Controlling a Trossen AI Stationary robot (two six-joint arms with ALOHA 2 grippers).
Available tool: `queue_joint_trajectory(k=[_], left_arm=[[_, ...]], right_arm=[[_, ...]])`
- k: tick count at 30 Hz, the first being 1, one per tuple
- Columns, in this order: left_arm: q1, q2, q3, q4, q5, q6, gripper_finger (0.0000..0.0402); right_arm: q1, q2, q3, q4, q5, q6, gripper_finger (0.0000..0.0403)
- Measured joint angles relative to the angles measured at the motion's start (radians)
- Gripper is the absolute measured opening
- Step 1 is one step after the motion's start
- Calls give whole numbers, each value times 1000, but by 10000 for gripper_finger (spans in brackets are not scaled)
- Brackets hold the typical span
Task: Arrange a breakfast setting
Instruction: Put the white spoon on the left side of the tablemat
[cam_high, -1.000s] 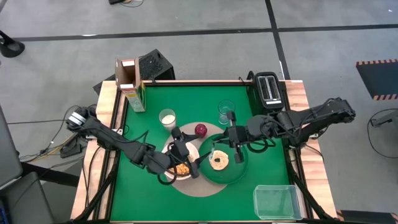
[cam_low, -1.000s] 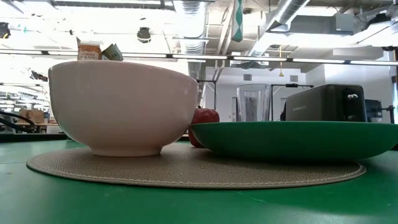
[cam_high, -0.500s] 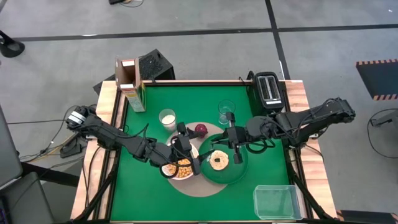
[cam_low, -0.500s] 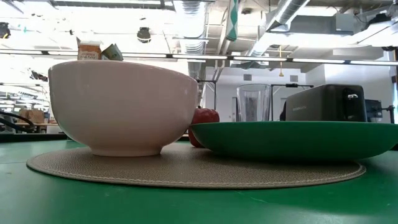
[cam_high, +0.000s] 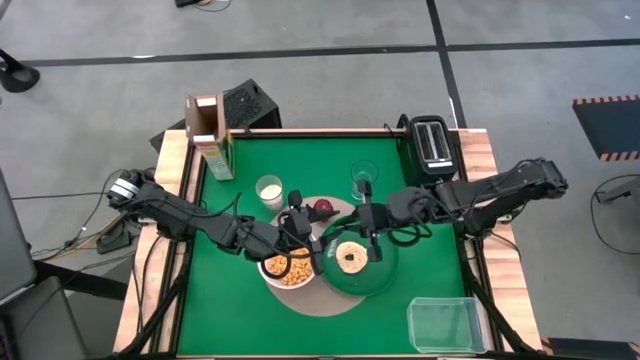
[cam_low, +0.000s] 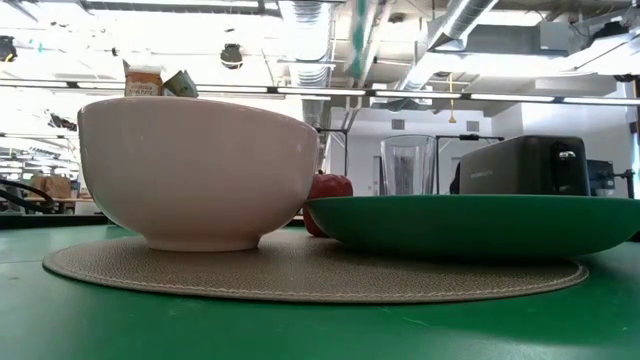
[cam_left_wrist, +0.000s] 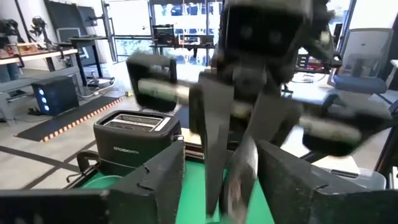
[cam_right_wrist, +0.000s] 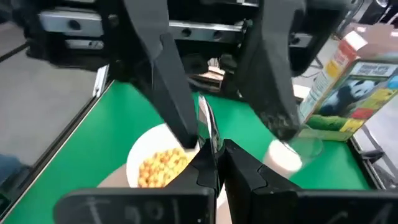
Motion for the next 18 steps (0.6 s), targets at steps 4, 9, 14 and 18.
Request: queue_joint_trajectory(k=[4, 9, 14, 18], left_arm=[[0, 0, 0, -18, -1, 2, 170], [0, 0, 0, -36, -8, -3, 170], [0, 0, 0, -58, -27, -3, 169], [0, 0, 0, -59, -30, -5, 169]], right_arm=[[-7, 21, -4, 2, -2, -13, 36], [-7, 19, -1, 30, -1, -21, 36], [-7, 18, -2, 28, -2, -21, 37], [-7, 18, -2, 31, -2, -20, 37]])
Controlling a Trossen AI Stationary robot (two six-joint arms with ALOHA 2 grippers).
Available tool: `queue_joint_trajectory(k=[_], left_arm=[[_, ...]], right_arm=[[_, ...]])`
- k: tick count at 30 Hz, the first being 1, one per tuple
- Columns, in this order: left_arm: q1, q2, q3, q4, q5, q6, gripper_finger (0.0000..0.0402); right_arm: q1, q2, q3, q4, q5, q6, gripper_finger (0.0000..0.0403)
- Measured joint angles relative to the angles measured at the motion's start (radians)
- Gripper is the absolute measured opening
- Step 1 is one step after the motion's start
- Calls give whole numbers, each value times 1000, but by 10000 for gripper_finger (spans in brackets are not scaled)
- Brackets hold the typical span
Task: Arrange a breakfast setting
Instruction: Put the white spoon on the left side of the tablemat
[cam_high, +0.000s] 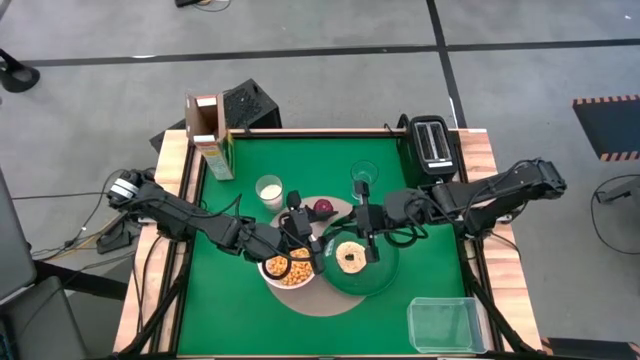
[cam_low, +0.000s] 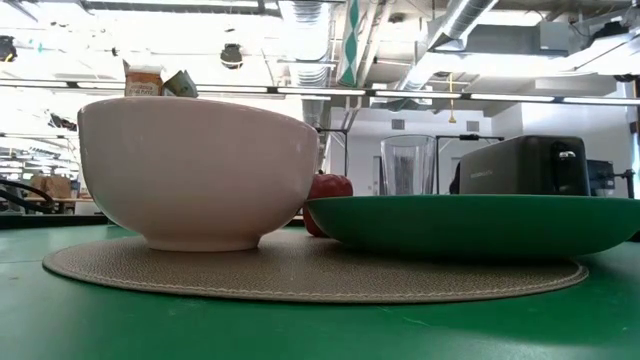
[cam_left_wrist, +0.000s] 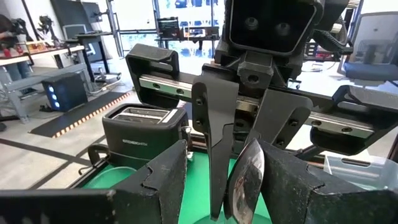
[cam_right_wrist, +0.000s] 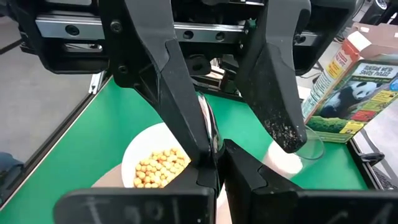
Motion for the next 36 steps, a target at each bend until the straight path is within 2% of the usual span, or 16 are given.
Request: queue_joint_trajectory(k=[4, 7, 20, 30, 36], left_arm=[[0, 0, 0, -1, 0, 1, 166], [0, 0, 0, -2, 3, 2, 148], [0, 0, 0, -8, 2, 39, 9], [1, -1, 0, -4, -10, 29, 1], [1, -2, 0, -4, -11, 38, 1]], right_arm=[[0, 0, 0, 0, 0, 0, 37], [0, 0, 0, 2, 0, 0, 37], [-1, 0, 0, 12, 4, 16, 44], [-11, 1, 0, 24, -2, 45, 82], [-7, -4, 0, 22, -2, 46, 149]])
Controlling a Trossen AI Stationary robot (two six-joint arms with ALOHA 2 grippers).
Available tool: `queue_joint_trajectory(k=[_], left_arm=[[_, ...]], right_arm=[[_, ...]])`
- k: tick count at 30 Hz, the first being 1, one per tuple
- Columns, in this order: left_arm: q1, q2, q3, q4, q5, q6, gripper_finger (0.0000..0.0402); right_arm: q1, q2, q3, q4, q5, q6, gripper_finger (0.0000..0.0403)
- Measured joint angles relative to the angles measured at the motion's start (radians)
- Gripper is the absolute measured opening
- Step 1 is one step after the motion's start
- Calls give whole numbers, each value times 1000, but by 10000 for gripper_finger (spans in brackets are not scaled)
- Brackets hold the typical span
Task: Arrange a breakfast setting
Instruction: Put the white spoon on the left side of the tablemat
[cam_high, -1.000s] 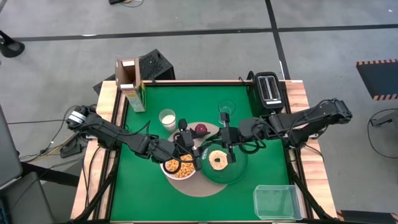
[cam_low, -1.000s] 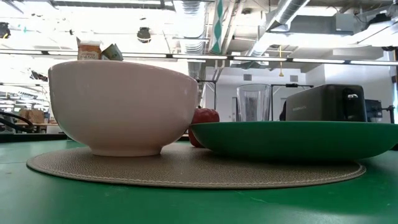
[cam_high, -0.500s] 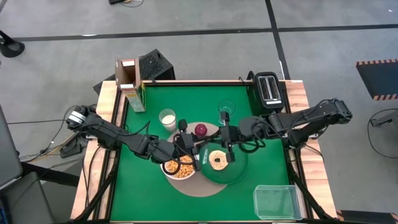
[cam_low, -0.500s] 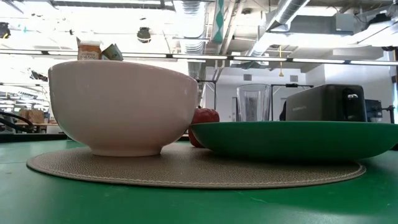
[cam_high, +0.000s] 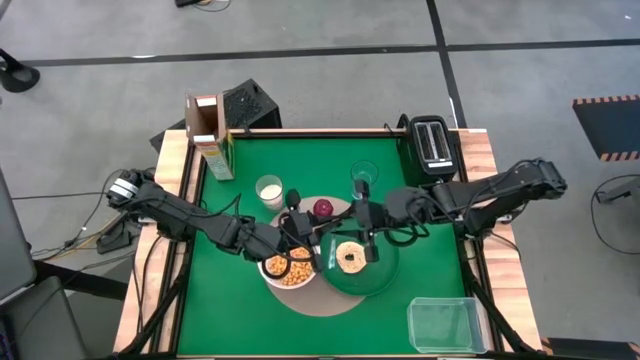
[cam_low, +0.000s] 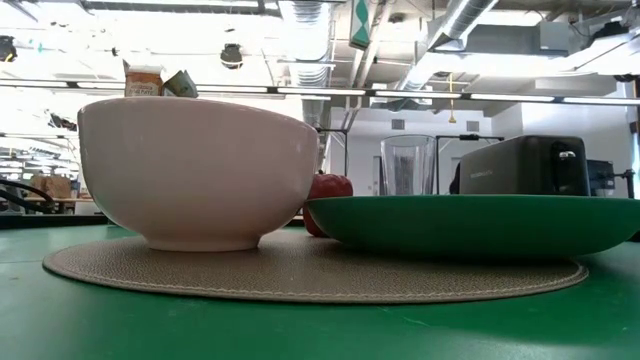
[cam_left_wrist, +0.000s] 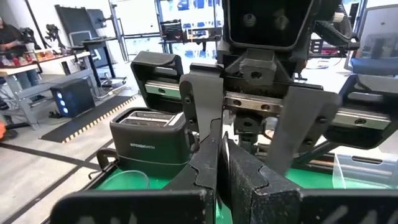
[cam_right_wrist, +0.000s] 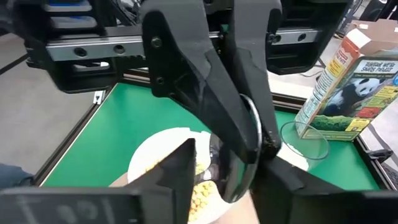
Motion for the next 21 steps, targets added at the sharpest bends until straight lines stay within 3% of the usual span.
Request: queue_joint_trajectory(k=[7, 14, 21], left_arm=[[-8, -45, -1, -107, -12, -24, 0], [-44, -144, -1, -309, -14, -147, 0], [-115, -253, -1, -568, -65, -334, 0]], right_arm=[[11, -92, 1, -92, 1, 29, 209], [68, -184, 3, -249, 2, 88, 216], [110, -156, -10, -350, 3, 182, 216]])
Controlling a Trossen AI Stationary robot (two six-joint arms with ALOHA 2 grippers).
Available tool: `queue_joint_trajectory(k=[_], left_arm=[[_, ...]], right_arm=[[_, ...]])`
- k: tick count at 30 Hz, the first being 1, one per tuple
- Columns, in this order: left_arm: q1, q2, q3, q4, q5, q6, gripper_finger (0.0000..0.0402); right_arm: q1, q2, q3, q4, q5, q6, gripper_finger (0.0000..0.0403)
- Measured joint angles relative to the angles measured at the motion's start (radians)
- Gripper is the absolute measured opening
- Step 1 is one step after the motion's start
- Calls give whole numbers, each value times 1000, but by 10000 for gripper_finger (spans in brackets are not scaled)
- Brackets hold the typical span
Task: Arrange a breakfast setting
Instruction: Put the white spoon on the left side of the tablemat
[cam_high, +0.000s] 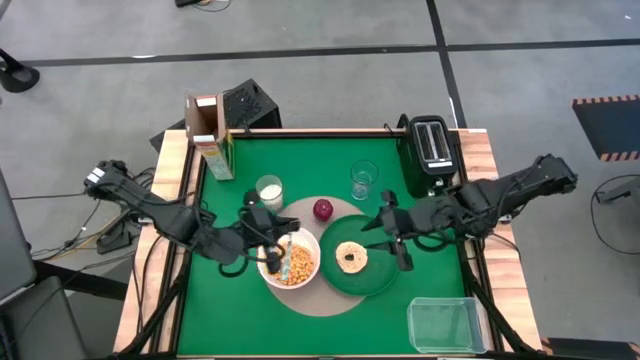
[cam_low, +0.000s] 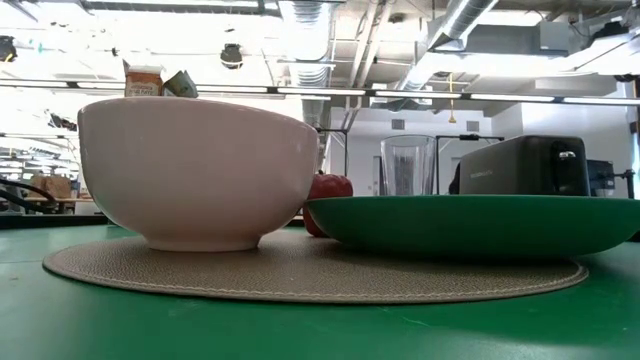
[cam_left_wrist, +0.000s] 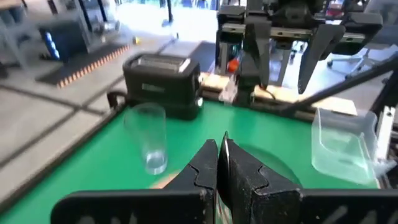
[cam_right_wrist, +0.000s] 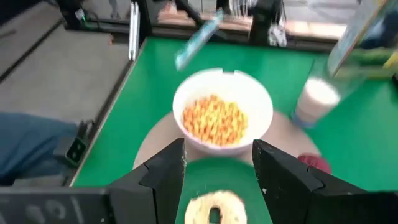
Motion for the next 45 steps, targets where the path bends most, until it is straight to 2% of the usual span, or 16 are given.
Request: queue_joint_trajectory(k=[8, 17, 23, 29, 38, 45], left_arm=[[-107, -87, 0, -405, -64, -410, 0], [-222, -109, -1, -775, -101, -844, 0], [-268, -139, -68, -923, -78, -1059, 0], [-294, -310, -269, -823, -78, -1167, 0], [-245, -512, -622, -496, 13, -1108, 0], [-210, -584, -794, -307, 13, -1063, 0]], right_arm=[[28, 15, -120, 52, 18, 82, 216], [79, 14, -240, 139, 35, 160, 216], [96, 14, -279, 177, 54, 185, 216], [99, 14, -304, 196, 55, 198, 216], [88, 14, -303, 218, 55, 195, 216], [75, 14, -303, 222, 55, 199, 216]])
